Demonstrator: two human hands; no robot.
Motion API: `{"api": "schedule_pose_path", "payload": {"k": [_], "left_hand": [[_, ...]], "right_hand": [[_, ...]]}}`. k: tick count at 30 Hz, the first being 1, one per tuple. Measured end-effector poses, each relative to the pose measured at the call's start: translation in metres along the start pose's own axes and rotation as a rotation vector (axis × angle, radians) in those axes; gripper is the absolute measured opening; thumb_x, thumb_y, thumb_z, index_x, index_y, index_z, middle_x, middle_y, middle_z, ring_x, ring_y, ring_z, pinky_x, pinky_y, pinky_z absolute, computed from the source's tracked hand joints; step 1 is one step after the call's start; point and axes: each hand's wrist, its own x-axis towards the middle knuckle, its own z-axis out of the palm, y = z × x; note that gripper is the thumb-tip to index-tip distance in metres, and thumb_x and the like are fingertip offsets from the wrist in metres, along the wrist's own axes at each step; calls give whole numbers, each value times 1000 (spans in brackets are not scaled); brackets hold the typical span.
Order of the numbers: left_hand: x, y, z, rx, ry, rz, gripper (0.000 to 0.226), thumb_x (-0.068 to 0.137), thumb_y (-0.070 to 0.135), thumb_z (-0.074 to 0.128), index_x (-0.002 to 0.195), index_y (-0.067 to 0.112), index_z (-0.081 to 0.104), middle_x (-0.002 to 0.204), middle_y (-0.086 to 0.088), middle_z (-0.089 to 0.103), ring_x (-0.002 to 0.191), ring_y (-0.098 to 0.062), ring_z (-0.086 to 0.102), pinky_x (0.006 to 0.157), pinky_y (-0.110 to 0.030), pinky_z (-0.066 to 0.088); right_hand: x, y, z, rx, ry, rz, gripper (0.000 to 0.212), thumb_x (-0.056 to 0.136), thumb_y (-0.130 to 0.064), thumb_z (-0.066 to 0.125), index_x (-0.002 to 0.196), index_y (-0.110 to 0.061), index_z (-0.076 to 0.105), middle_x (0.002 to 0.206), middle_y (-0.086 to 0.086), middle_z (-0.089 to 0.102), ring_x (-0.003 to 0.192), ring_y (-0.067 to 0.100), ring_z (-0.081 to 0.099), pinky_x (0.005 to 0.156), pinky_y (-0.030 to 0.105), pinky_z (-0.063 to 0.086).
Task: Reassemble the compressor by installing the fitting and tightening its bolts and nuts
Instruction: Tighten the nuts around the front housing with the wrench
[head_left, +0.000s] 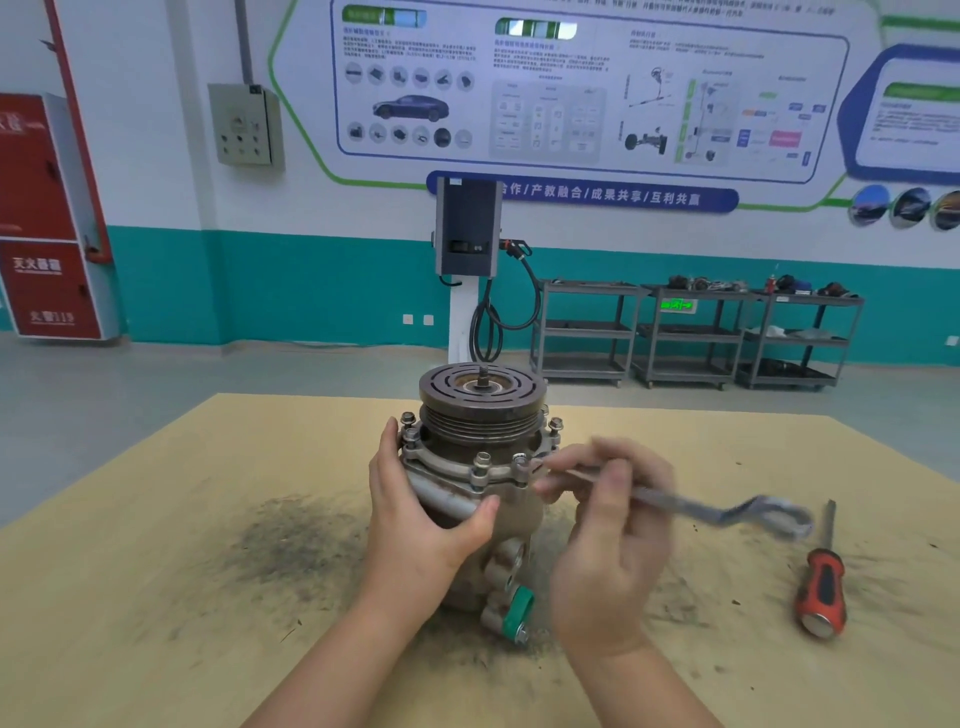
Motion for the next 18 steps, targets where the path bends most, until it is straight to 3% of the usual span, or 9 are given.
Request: {"api": "schedule_pose_path", "payload": {"k": [2,4,6,8,10,12,13,15,18], "left_hand": [[0,2,-1,0,-10,-21,113,51,64,70,144,45,8,129,31,29,119,29,26,89,5,26],[0,1,-2,29,-15,-28,111,56,62,63,150,35,10,139,17,28,128,9,35,99,-10,29],[2,0,-1,66,-22,5,96,68,48,48,153,20,13,151,-1,28,139,-16,33,107,-23,30],[3,-1,0,51,-15,2,91,70,34,49,153,17,15,155,-9,28,142,-27,32,113,-33,32],[2,3,0,-14,-14,-39,107,61,48,66,152,26,15,148,2,30,139,-11,35,111,-29,35],[0,3,0,0,-4,-15,115,53,58,74,148,37,12,136,18,28,124,23,28,100,-2,28],[0,2,0,16,5,3,114,54,57,75,147,39,11,131,21,29,117,33,23,92,6,24],[0,-1,0,25,16,12,109,55,58,72,143,41,10,126,31,28,113,37,20,86,11,21],[0,-1,1,28,22,9,106,53,60,69,139,46,10,124,45,20,114,36,21,85,12,22]], "right_hand": [[-8,0,1,-156,-206,-167,22,101,-26,44,99,-12,61,89,2,64,77,17,64,71,29,52],[-12,2,4,-296,-349,-274,23,97,-24,55,97,-5,67,93,4,66,87,16,64,77,30,53],[-14,1,9,-343,-413,-294,22,91,-23,64,95,-2,68,95,4,66,91,14,63,79,28,53],[-12,0,10,-336,-437,-292,23,92,-26,64,97,-4,68,96,3,66,92,14,63,80,28,52],[-9,-4,7,-305,-415,-276,20,98,-29,54,102,-12,62,98,-2,63,91,13,62,80,27,51],[-5,-10,7,-169,-294,-162,13,102,-27,42,107,-20,52,95,-7,61,83,11,61,75,25,49],[-2,-11,7,-62,-208,-76,11,102,-23,38,108,-22,47,90,-5,62,76,14,61,70,26,49],[6,-12,5,71,-43,86,15,99,-15,34,108,-23,43,78,5,63,63,19,57,62,28,48],[20,-13,1,168,75,316,18,99,-7,33,106,-18,44,66,6,62,51,18,52,56,23,46]]}}
